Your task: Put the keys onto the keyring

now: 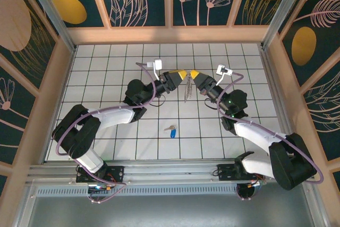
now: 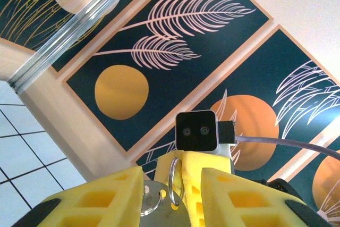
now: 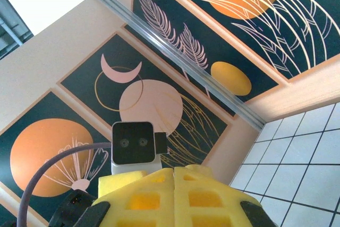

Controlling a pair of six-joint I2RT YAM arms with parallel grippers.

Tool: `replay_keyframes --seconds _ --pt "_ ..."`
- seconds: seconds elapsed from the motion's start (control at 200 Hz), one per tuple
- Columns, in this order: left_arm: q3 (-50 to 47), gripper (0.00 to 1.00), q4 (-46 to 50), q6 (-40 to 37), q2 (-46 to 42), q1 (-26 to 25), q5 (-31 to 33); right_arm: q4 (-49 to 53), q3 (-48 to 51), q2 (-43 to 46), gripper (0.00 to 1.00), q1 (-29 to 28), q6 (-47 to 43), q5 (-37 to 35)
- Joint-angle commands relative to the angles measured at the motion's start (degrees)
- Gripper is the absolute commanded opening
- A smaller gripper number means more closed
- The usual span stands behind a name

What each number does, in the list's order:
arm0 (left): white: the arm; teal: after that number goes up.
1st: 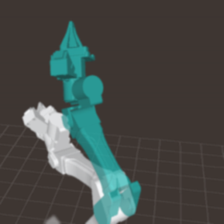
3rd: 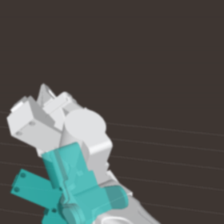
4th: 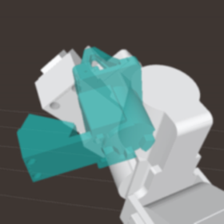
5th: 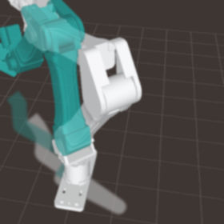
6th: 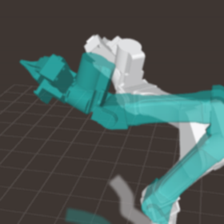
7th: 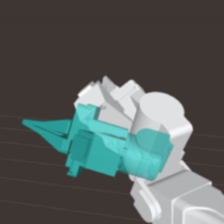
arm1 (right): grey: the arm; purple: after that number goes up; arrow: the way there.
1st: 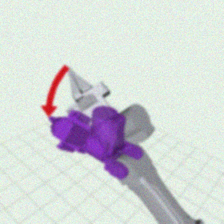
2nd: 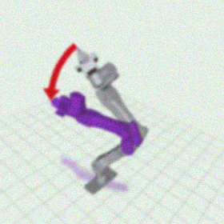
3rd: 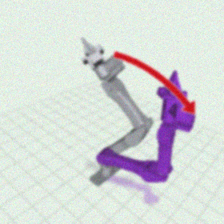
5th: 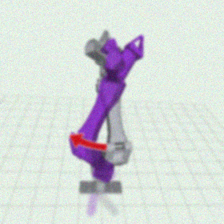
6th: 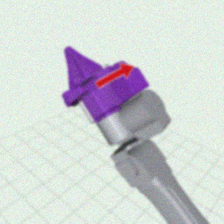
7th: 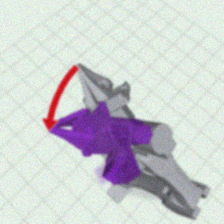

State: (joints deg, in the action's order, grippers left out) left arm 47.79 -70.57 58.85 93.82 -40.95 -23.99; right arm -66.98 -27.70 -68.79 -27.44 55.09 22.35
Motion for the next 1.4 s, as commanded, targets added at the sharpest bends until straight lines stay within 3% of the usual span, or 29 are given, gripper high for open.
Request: replay_keyframes --seconds 0.0,0.27,0.435,0.576,0.611,0.681,0.741,0.901,1.076,1.392 --pt "1.7 0.34 -3.2 0.8 1.0 -0.5 -1.4 -4.7 -2.1 -0.5 0.00 -0.6 1.0 0.1" --pt "2.0 0.29 -3.4 0.8 1.4 -0.8 -1.5 -4.8 -2.7 -1.5 0.00 -1.2 0.9 0.2" --pt "1.9 0.18 -3.9 0.8 1.5 -0.9 -1.4 -4.7 -2.5 -1.9 0.00 -1.3 0.8 0.2" --pt "1.8 0.00 -3.6 0.4 1.2 -0.9 -1.6 -3.4 -2.5 -1.5 0.00 -1.0 0.0 0.6" --pt "1.8 0.00 -2.9 -0.1 0.9 -0.9 -1.6 -2.1 -2.6 -0.9 0.01 -0.4 -0.3 0.7" --pt "2.1 0.00 0.6 -2.6 -0.4 -0.9 -1.5 0.9 -2.0 1.0 0.32 2.0 -0.8 1.6" --pt "2.7 0.00 5.3 -5.9 -1.9 -0.9 -1.3 2.6 -0.8 3.2 0.41 5.1 -1.0 3.2" --pt "7.5 0.00 21.1 -17.7 -4.8 -0.8 -3.5 9.0 1.0 8.4 0.45 13.0 -2.8 9.3" --pt "14.9 0.00 34.3 -26.3 -4.0 -0.7 -10.3 11.3 0.6 9.1 0.45 16.6 -5.6 17.6" --pt "19.0 0.00 37.8 -27.9 -2.1 -0.6 -17.2 8.3 0.3 8.8 0.43 16.7 -7.1 26.4"
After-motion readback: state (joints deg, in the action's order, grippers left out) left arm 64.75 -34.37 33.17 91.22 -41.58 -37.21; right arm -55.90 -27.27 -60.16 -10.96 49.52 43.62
